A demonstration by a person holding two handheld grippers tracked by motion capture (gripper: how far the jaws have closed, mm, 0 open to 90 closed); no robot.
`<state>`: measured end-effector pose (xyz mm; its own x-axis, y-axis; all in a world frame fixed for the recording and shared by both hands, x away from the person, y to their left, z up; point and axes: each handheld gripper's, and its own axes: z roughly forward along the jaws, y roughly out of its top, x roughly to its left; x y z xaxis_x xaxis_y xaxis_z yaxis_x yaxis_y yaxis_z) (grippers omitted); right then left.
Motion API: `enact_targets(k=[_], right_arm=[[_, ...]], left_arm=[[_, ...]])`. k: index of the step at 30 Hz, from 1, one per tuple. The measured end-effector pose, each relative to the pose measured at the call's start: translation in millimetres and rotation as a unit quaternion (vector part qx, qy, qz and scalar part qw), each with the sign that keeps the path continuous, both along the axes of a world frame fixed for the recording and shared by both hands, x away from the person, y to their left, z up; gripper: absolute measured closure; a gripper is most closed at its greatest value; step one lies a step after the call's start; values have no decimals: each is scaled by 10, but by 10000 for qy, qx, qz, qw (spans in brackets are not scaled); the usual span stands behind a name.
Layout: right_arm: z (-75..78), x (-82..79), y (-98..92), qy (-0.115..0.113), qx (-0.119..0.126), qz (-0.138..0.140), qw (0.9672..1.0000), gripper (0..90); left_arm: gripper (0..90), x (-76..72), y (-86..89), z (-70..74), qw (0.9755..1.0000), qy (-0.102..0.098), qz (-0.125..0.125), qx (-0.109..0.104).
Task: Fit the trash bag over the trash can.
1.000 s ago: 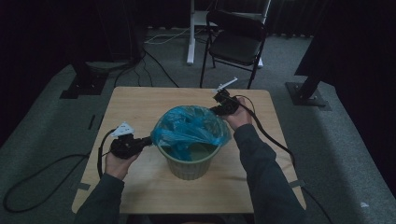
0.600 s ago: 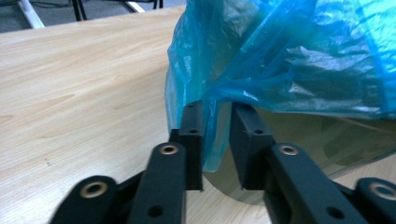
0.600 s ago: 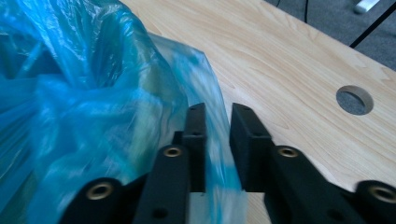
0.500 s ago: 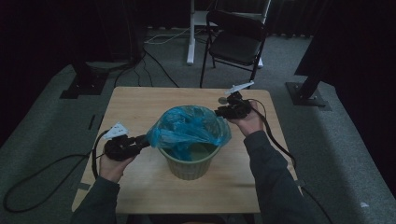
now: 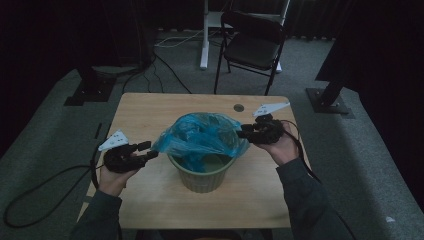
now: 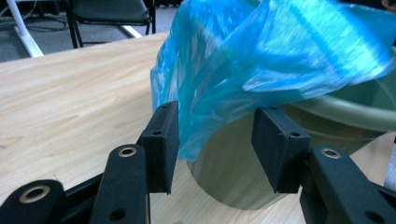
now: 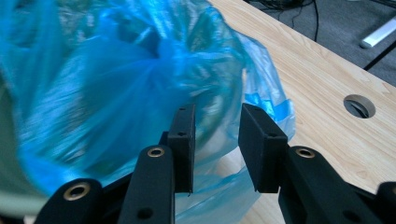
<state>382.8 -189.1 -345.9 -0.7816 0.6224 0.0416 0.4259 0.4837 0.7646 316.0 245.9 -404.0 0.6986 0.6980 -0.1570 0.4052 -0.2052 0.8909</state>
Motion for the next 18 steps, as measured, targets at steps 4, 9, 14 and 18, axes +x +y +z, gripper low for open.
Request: enact_targets(k=[4, 9, 14, 18], right_arm=[[20, -133, -3, -20, 129, 154, 9998, 652], [9, -261, 26, -23, 237, 335, 9992, 643], [10, -426, 24, -62, 387, 579, 9976, 625], [-36, -477, 1, 33, 530, 746, 9958, 600]], left_arm=[[472, 27, -7, 69, 9998, -125, -147, -76], [420, 61, -72, 102, 9992, -212, -328, -79], [427, 85, -149, 92, 9989, -218, -403, 9], [503, 88, -182, 77, 9987, -216, -459, 10]])
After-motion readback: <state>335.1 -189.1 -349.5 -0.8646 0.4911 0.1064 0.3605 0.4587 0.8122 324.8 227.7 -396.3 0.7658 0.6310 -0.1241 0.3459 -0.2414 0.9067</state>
